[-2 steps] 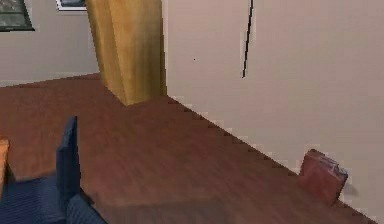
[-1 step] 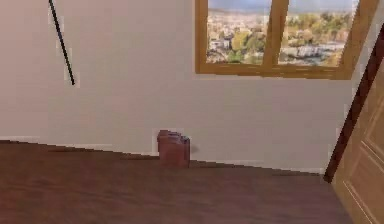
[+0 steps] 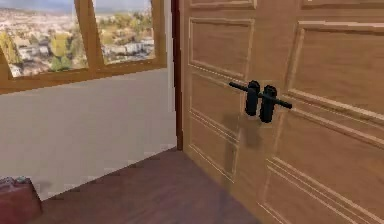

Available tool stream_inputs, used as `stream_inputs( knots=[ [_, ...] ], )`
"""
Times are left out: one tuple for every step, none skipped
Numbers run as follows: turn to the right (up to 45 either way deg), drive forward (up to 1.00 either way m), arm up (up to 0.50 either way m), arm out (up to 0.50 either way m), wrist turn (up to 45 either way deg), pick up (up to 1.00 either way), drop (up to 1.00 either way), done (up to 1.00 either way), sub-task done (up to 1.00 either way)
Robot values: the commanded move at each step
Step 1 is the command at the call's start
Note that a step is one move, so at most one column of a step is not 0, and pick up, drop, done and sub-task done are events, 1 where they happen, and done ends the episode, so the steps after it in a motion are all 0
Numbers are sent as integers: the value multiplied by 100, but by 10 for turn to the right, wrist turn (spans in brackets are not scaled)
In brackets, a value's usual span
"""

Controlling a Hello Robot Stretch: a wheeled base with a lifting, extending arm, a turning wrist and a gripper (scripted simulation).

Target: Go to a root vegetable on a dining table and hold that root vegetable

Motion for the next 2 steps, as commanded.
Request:
stream_inputs(
  knots=[
    [450, 0, 0, 0, 0, 0, 0, 0, 0],
    [300, 0, 0, 0, 0, 0, 0, 0, 0]
  ],
)
